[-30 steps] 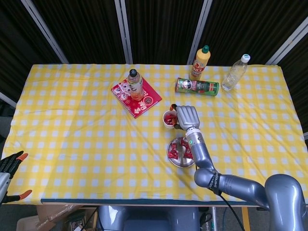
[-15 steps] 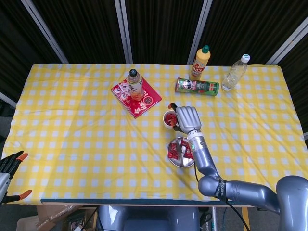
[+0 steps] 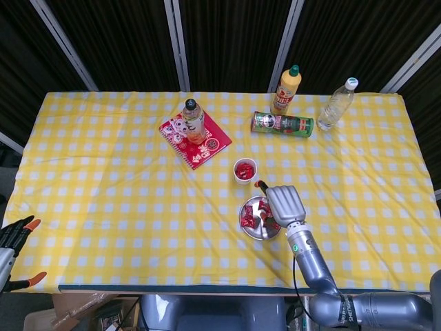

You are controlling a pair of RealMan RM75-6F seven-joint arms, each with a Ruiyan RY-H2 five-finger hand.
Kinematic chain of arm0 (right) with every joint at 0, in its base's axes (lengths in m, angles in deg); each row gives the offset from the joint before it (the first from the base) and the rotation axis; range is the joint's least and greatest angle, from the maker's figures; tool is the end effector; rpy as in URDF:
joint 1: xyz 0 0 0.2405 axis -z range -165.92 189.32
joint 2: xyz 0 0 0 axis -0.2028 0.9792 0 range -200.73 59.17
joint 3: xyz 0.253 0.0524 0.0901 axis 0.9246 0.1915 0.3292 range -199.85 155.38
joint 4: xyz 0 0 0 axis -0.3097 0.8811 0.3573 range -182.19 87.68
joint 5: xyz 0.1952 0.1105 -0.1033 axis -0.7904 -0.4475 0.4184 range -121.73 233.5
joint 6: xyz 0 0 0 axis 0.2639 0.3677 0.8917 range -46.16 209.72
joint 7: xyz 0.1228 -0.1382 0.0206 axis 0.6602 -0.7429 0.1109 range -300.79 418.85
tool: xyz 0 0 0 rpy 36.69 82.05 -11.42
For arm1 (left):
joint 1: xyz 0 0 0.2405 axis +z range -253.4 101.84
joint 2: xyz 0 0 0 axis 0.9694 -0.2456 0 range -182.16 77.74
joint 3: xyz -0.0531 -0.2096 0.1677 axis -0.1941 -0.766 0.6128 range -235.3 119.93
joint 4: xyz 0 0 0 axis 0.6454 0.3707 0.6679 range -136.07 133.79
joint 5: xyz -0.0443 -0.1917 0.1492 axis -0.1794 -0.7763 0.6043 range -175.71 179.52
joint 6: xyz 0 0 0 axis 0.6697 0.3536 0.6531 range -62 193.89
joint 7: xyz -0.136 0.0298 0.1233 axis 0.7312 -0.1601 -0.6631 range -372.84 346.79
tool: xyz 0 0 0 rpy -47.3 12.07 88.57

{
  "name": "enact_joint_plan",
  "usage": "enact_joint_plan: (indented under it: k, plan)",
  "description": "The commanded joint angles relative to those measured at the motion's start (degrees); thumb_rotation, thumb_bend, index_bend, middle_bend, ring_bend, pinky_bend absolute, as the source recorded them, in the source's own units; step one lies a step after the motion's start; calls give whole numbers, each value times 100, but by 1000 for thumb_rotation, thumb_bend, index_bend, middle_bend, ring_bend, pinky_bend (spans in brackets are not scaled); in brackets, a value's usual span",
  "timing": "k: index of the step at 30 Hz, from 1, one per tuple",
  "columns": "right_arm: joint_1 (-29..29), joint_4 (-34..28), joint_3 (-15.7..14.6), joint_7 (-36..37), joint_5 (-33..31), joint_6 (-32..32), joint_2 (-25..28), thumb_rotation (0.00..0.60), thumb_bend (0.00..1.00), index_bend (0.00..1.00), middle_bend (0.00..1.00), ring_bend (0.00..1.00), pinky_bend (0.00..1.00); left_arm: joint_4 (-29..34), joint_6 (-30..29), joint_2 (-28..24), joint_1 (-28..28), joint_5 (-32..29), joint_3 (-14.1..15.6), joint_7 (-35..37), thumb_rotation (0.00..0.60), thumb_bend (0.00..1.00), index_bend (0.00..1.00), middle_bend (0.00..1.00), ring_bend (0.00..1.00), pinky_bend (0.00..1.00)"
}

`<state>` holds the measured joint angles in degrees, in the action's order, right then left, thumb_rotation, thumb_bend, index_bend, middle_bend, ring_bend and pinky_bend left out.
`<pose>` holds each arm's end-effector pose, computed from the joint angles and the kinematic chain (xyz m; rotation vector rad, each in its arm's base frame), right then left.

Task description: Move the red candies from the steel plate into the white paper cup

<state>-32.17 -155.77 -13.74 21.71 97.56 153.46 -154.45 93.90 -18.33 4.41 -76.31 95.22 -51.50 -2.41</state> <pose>-0.1264 -0.3505 -0.0349 1.7050 -1.0961 0.8056 -0.3537 0.1585 0.1370 -1.4795 -1.1290 -0.8599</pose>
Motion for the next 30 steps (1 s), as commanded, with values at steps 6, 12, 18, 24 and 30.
enact_joint_plan:
  k: [6,12,18,24,30]
  plan:
    - [310,53,-438,-45,62,126,-146,600,322,274,789,831,998,-60,-65,35,27,52,9,-27,600,71,0,0,0,0]
    - [427,359,-539,68,132,36,-318,600,322,321,789,831,998,-58,-63,50,28,31,-1,-79,600,71,0,0,0,0]
    - [452,715,-479,178,165,-128,-506,600,322,320,789,831,998,-54,-47,60,28,2,-8,-105,600,71,0,0,0,0]
    - [444,1060,-354,299,97,-339,-659,600,322,321,789,831,998,-46,-12,56,19,-39,-15,-108,600,71,0,0,0,0]
    - [435,1423,-270,418,62,-561,-854,600,322,344,789,831,998,21,41,38,-1,-78,-24,-155,600,71,0,0,0,0]
